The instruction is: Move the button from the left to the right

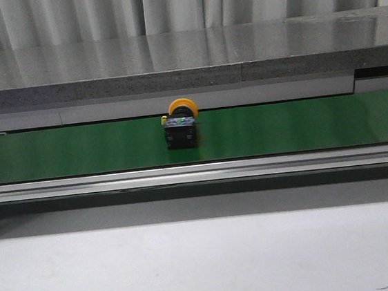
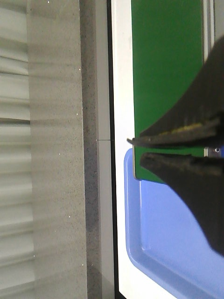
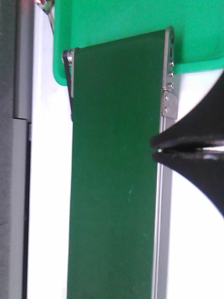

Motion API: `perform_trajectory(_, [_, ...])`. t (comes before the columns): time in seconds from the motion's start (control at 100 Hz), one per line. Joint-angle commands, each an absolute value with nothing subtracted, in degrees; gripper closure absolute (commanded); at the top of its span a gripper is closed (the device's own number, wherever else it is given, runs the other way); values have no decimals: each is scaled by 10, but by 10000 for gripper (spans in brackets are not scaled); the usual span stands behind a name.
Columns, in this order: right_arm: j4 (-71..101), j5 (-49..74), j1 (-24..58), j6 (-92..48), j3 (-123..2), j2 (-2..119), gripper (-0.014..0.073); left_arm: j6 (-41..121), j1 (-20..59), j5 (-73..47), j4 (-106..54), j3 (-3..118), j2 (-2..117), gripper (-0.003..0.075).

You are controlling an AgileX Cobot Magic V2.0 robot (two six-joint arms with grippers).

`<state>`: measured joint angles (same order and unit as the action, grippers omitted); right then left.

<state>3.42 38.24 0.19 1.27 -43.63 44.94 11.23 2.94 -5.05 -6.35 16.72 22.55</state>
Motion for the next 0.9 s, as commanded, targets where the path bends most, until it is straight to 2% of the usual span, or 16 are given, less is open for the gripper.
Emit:
perform_trajectory(0.0, [49, 384, 3, 10, -497, 505, 662, 112, 31, -5, -70, 183, 229, 715])
perform_trajectory(0.34, [56, 373, 3, 10, -530, 627, 657, 112, 31, -5, -70, 183, 229, 715])
perform_trajectory(0.41, [58, 373, 3, 10, -530, 636, 623, 112, 31, -5, -70, 183, 229, 715])
perform_trajectory(0.5, [59, 373, 3, 10, -530, 639, 501, 112, 31, -5, -70, 183, 229, 715])
perform_trajectory(0.67, [59, 373, 3, 10, -530, 639, 112, 112, 31, -5, -70, 183, 229, 715])
perform_trajectory(0.72, [59, 370, 3, 10, -530, 639, 31, 112, 31, -5, -70, 183, 229, 715])
perform_trajectory(0.79, [59, 370, 3, 10, -530, 639, -24, 112, 31, -5, -70, 183, 229, 715])
perform_trajectory(0.89, [74, 367, 3, 10, -530, 639, -16, 112, 31, -5, -70, 183, 229, 715])
